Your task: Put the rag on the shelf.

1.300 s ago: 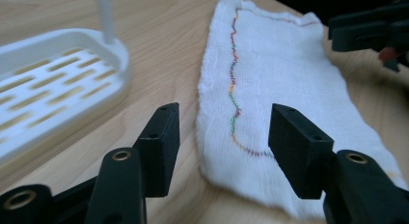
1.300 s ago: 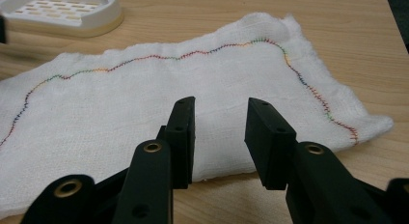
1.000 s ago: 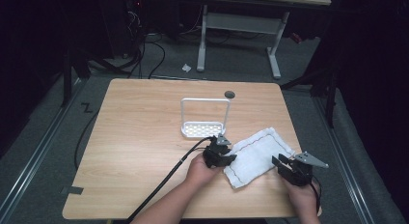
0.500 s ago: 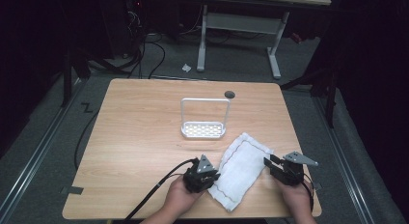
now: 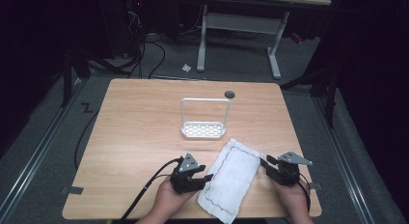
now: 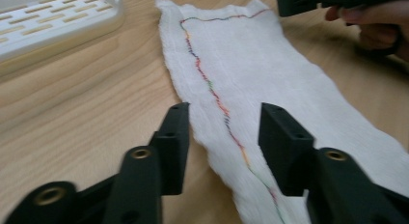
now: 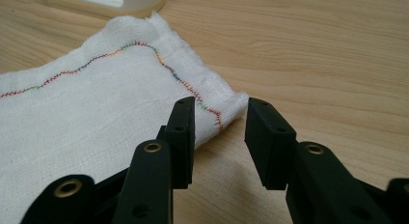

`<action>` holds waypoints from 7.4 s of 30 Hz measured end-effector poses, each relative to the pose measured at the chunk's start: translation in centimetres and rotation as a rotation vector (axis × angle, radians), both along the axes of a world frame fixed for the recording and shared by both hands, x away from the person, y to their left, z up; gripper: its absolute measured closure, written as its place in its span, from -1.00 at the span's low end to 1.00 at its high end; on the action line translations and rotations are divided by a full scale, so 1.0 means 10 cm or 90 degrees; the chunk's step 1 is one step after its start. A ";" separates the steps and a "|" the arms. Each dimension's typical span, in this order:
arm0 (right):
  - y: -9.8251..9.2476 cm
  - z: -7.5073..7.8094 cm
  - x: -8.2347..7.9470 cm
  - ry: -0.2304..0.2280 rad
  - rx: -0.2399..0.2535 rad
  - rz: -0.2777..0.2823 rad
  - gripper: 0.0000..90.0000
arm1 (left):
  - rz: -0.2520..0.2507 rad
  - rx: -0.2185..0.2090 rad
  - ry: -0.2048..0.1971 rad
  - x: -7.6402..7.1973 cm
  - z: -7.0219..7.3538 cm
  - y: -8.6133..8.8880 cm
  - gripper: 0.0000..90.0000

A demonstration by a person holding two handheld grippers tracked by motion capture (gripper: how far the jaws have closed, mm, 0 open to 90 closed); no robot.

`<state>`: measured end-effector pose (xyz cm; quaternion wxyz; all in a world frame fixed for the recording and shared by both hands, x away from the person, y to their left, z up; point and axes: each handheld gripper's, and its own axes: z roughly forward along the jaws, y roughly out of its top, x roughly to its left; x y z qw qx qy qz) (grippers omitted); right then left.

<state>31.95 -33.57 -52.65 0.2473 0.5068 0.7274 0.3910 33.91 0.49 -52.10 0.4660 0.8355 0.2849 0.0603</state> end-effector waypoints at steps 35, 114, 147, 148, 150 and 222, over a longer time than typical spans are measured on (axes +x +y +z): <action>0.80 -0.03 0.21 0.019 -0.007 0.111 0.42 | 0.107 0.020 -0.031 0.20 -0.02 0.65 -0.05; 1.50 0.86 0.39 -0.147 0.028 0.153 0.91 | 0.171 -0.153 -0.103 0.48 0.77 0.59 0.86; 1.55 2.03 0.64 -0.279 0.083 0.137 0.91 | 0.164 -0.206 -0.251 0.69 1.91 0.68 0.87; 1.53 2.04 0.67 -0.277 0.087 0.135 0.91 | 0.164 -0.206 -0.251 0.69 1.91 0.68 0.87; 1.51 2.07 0.72 -0.276 0.091 0.126 0.91 | 0.169 -0.204 -0.246 0.78 1.95 0.67 0.87; 1.25 1.59 2.03 -0.116 0.040 0.067 0.48 | 0.259 -0.092 -0.123 1.99 1.44 0.55 0.50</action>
